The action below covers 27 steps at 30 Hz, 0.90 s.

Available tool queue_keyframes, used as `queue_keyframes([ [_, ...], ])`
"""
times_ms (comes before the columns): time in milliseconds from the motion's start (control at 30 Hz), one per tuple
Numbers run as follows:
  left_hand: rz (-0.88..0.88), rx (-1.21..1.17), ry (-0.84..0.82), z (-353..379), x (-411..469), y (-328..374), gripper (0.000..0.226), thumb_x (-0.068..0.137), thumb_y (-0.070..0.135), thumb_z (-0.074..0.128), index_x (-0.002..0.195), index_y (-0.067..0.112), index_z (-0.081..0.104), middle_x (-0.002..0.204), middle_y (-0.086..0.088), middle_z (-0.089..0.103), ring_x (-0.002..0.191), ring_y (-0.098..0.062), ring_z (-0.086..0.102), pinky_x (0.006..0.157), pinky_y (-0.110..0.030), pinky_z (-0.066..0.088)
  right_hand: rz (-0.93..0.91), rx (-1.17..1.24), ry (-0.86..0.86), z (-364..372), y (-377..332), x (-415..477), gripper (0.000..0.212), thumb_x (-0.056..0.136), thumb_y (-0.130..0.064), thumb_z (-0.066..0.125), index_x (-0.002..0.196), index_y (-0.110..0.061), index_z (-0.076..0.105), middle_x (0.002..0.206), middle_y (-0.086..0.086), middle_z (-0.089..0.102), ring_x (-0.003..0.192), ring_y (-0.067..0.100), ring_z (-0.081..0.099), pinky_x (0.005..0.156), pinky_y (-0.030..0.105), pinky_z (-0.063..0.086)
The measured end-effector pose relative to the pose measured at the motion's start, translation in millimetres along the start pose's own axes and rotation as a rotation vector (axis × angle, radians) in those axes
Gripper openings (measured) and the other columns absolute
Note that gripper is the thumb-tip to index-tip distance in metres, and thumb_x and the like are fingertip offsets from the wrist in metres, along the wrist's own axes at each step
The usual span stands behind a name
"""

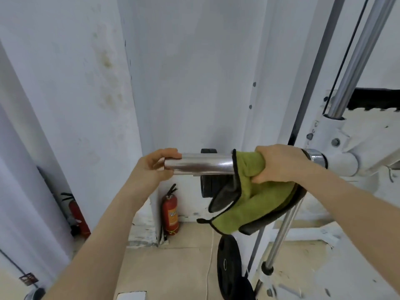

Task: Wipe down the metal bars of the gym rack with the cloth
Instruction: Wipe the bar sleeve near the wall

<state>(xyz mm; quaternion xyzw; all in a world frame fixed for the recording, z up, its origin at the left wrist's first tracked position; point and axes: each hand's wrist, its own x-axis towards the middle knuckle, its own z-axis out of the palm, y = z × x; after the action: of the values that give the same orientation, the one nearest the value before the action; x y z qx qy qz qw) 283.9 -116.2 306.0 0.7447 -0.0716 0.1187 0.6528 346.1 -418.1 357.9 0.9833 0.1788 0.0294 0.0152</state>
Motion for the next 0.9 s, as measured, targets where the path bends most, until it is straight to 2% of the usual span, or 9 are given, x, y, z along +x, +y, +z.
queue_keyframes([
  [100,-0.160,0.135,0.202,16.1,17.6,17.0,0.020,0.093,0.033,0.055,0.094,0.021,0.071,0.100,0.006,0.069,0.095,-0.017,0.066,0.089,-0.034,0.053,0.001,-0.046,0.067,4.0,-10.8,0.0,0.041,0.066,-0.052,0.068,0.093,-0.029,0.047,0.081,-0.010,0.056,0.079,0.017,0.058,0.068,0.032,0.046],
  [233,-0.278,0.319,0.198,31.9,32.4,18.2,0.046,0.097,0.050,0.040,0.083,0.010,0.057,0.076,-0.006,0.055,0.055,-0.021,0.058,0.047,-0.025,0.045,-0.100,-0.115,0.309,25.4,-71.7,19.0,0.037,0.075,-0.041,0.062,0.104,-0.022,0.048,0.094,-0.004,0.059,0.085,0.023,0.060,0.074,0.036,0.040],
  [300,-0.197,0.190,0.147,29.4,22.3,10.4,0.035,0.099,0.040,0.043,0.087,0.012,0.059,0.078,-0.006,0.055,0.061,-0.019,0.053,0.051,-0.024,0.042,-0.172,-0.106,0.376,31.2,-81.3,22.1,0.039,0.077,-0.043,0.061,0.107,-0.022,0.049,0.098,-0.004,0.060,0.085,0.023,0.059,0.072,0.035,0.039],
  [367,-0.109,0.068,0.052,20.1,10.1,6.6,0.017,0.099,0.028,0.051,0.095,0.019,0.065,0.090,0.003,0.062,0.079,-0.014,0.056,0.073,-0.026,0.047,-0.223,-0.056,0.374,32.0,-57.9,16.6,0.046,0.074,-0.048,0.062,0.112,-0.025,0.051,0.100,-0.006,0.060,0.087,0.021,0.060,0.074,0.035,0.045],
  [467,0.069,0.386,0.043,18.1,13.7,19.3,0.028,0.087,0.003,0.060,0.087,0.029,0.069,0.095,0.015,0.069,0.090,-0.004,0.060,0.085,-0.024,0.043,-0.123,-0.067,0.355,29.7,1.2,-1.6,0.045,0.071,-0.055,0.062,0.103,-0.026,0.052,0.091,-0.005,0.059,0.083,0.021,0.060,0.072,0.035,0.044],
  [567,0.202,0.879,0.101,75.9,29.1,46.0,0.018,0.089,0.024,0.051,0.089,0.030,0.068,0.092,0.011,0.068,0.087,-0.016,0.059,0.077,-0.030,0.045,-0.043,-0.130,0.418,35.5,16.5,-12.8,0.044,0.070,-0.048,0.065,0.101,-0.020,0.052,0.090,0.001,0.057,0.084,0.025,0.058,0.070,0.035,0.037],
  [700,0.240,1.252,-0.009,159.4,45.6,43.6,0.061,0.100,0.050,0.018,0.076,0.015,0.063,0.071,-0.004,0.061,0.074,-0.027,0.062,0.064,-0.031,0.040,0.049,-0.128,0.544,56.1,12.4,-33.2,0.059,0.073,-0.030,0.073,0.123,-0.006,0.054,0.117,0.014,0.060,0.115,0.033,0.055,0.101,0.043,0.041],
  [833,0.223,1.300,0.055,152.6,52.3,30.5,0.077,0.094,0.064,0.005,0.065,0.019,0.061,0.059,0.000,0.057,0.059,-0.025,0.057,0.063,-0.031,0.049,0.072,-0.030,0.534,68.9,13.1,-54.2,0.065,0.089,-0.033,0.040,0.145,0.000,0.035,0.149,0.019,0.038,0.141,0.033,0.032,0.117,0.043,0.023],
  [900,0.329,1.364,0.102,152.5,45.8,26.5,0.076,0.094,0.060,0.001,0.064,0.020,0.058,0.055,0.002,0.055,0.053,-0.024,0.055,0.058,-0.031,0.045,0.088,0.038,0.462,54.3,11.2,-46.6,0.068,0.087,-0.042,0.023,0.140,-0.005,0.044,0.145,0.014,0.045,0.138,0.030,0.037,0.117,0.041,0.022],
])
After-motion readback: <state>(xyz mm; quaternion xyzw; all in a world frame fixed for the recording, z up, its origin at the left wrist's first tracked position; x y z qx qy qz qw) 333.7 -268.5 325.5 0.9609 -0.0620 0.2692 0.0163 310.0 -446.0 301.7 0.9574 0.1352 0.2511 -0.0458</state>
